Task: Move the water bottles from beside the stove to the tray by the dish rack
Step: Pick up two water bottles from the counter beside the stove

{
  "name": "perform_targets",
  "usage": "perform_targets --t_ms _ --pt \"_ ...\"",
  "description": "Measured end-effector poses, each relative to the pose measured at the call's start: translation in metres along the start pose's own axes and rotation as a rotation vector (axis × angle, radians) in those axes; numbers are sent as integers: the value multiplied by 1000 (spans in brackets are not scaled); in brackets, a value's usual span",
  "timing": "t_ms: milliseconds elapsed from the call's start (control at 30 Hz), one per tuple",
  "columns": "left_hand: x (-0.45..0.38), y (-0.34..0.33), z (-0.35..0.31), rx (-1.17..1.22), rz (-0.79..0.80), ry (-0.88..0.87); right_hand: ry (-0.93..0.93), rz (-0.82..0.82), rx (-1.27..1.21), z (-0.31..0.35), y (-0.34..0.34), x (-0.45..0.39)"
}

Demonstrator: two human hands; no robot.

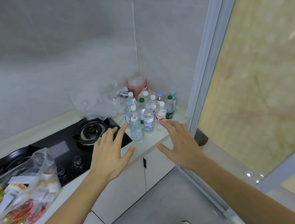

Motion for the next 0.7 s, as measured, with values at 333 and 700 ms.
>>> perform_targets --t_ms 333,700 --pt "-106 -81 39 -3 114 224 37 220 -136 -78 -57 -157" --pt "-175 -168 87 230 235 437 4 411 -156 -91 -130 -282"
Point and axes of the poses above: each hand's wrist, its own x-axis away from the middle knuckle, its own y-axis out of the back of the hand, z = x × y, the point moved 8 cm from there along -x, towards the middle knuckle, and after that the axes turned 10 degrees about -y, right-handed, at the moved point
